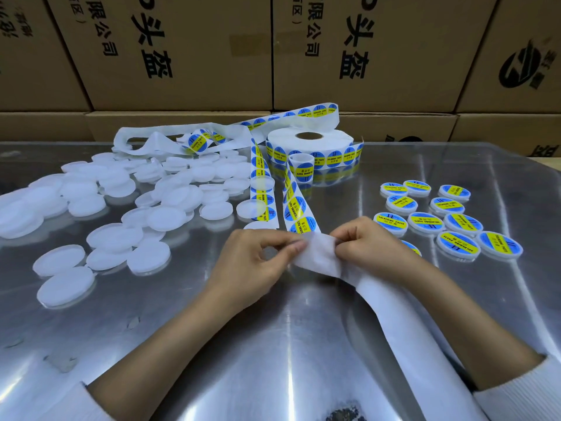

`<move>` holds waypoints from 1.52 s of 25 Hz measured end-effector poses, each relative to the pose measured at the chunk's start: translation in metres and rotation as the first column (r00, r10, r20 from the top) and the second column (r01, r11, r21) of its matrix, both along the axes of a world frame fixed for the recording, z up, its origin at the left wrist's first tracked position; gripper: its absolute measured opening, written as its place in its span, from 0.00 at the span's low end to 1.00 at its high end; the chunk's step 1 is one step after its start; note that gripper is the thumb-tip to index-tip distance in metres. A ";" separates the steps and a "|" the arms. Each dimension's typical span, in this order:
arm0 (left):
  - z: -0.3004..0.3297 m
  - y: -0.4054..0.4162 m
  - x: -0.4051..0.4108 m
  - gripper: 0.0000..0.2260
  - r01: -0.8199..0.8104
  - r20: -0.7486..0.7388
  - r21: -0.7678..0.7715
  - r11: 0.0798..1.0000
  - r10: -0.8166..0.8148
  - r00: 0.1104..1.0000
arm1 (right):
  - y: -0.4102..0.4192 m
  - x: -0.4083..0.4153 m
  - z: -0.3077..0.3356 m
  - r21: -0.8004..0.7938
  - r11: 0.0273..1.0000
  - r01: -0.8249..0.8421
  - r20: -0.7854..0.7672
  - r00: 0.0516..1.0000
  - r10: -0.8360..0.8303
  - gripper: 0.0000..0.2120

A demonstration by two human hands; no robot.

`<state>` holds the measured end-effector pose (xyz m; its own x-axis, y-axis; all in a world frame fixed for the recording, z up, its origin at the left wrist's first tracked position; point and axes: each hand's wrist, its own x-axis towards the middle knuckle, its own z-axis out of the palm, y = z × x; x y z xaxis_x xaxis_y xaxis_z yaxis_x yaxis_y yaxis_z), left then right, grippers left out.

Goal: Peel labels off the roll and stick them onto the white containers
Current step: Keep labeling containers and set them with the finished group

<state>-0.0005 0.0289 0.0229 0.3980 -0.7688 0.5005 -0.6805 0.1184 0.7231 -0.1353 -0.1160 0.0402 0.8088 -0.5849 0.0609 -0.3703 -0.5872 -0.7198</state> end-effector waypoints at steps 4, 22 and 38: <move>0.015 0.002 0.012 0.11 -0.108 -0.187 -0.206 0.973 0.070 0.980 | -0.016 -0.007 -0.003 -0.035 0.996 0.087 -0.002 0.996 -0.087 0.13; 0.018 0.005 0.007 0.31 0.042 0.110 -0.047 0.998 -0.037 0.993 | 0.032 -0.004 0.032 0.328 0.880 -0.343 0.123 0.939 0.320 0.17; -0.017 -0.004 0.037 0.26 -0.228 0.307 0.358 0.906 0.116 0.945 | -0.005 -0.027 0.035 0.702 0.703 0.117 -0.024 0.990 -0.140 0.09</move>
